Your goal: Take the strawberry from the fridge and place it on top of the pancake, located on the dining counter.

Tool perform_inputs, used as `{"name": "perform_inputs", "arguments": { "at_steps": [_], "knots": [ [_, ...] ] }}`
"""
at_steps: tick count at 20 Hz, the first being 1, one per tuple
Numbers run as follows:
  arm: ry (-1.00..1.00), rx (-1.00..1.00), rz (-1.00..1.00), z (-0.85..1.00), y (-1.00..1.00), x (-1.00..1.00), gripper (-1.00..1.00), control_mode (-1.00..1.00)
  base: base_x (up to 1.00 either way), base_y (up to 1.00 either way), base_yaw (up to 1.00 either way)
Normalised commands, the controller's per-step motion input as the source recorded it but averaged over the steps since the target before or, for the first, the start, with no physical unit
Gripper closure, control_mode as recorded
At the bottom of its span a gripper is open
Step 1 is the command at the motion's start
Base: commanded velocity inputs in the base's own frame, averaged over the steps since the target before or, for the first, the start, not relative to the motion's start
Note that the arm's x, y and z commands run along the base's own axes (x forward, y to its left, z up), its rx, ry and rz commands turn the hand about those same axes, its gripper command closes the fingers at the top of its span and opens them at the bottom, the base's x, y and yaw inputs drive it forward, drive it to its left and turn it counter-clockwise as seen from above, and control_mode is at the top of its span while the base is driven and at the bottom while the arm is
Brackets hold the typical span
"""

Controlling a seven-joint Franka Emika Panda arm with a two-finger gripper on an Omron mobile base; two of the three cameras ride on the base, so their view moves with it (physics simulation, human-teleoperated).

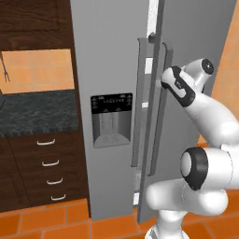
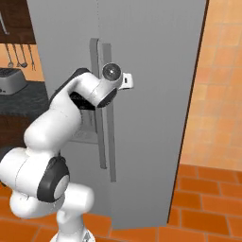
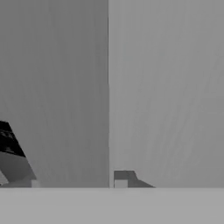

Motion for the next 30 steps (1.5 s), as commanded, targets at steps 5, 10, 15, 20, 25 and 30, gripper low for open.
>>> {"name": "perform_inputs", "arguments": {
  "at_steps": [5, 10, 15, 20, 25, 30],
  "knots": [
    [0.11, 0.05, -0.04, 0.0, -1.0, -1.0, 1.0, -1.0, 0.0, 0.0, 0.0],
    [0.02, 0.15, -0.01, 0.01, -1.0, -1.0, 1.0, -1.0, 0.0, 0.0, 0.0],
    [0.01, 0.15, -0.03, 0.35, -1.0, -1.0, -1.0, -1.0, 0.0, 0.0, 0.0],
    [0.09, -0.31, -0.01, 0.57, 0.64, -0.91, -1.0, -1.0, 0.0, 0.0, 0.0],
    [0.33, -0.57, -0.11, -0.41, 1.0, -0.12, -1.0, -1.0, 0.0, 0.0, 0.0],
    [0.49, -0.41, -0.19, -0.56, 0.89, 0.54, -1.0, -1.0, 0.0, 0.0, 0.0]
  ]
}}
